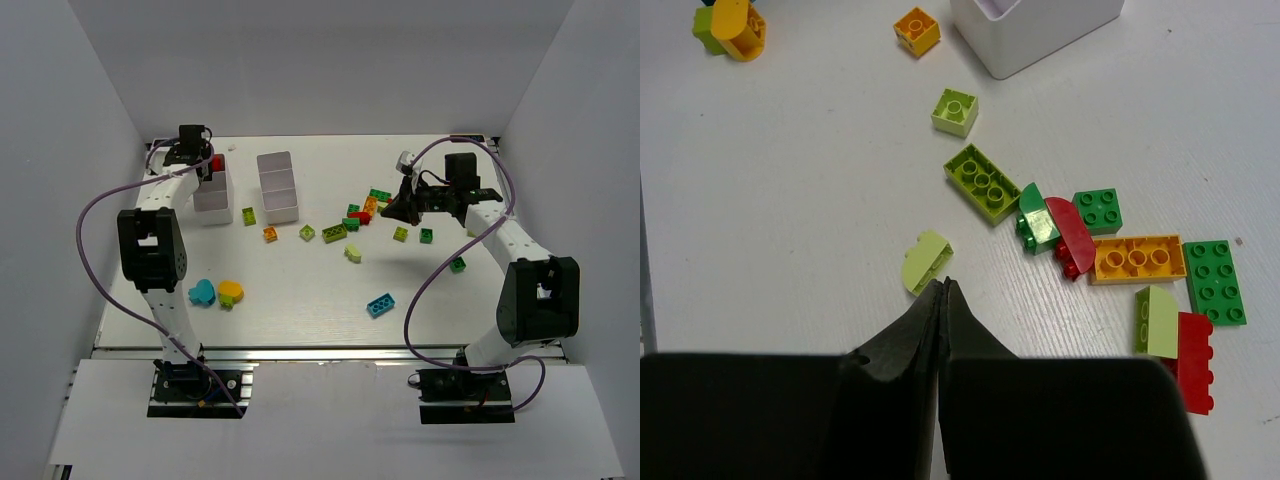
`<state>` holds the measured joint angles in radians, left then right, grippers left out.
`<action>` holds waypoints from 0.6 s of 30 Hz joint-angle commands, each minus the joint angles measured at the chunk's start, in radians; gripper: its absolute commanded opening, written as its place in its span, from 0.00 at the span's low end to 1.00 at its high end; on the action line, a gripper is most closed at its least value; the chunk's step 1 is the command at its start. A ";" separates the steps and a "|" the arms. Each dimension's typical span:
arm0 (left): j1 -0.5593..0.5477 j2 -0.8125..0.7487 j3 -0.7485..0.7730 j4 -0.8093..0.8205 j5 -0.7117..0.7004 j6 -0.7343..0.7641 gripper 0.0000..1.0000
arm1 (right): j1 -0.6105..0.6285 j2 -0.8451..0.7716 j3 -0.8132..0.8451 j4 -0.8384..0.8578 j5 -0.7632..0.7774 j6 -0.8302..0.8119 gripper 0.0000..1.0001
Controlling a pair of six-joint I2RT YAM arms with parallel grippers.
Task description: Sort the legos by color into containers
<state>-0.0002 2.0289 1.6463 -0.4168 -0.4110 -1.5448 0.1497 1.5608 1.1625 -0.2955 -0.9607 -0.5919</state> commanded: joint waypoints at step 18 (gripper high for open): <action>-0.001 -0.331 -0.134 -0.022 0.075 0.055 0.73 | -0.006 -0.007 0.029 -0.034 -0.023 -0.017 0.09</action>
<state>-0.0002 1.8446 1.5307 -0.4019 -0.3492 -1.5230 0.1497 1.5608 1.1625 -0.3168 -0.9615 -0.6029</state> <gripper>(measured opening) 0.711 0.084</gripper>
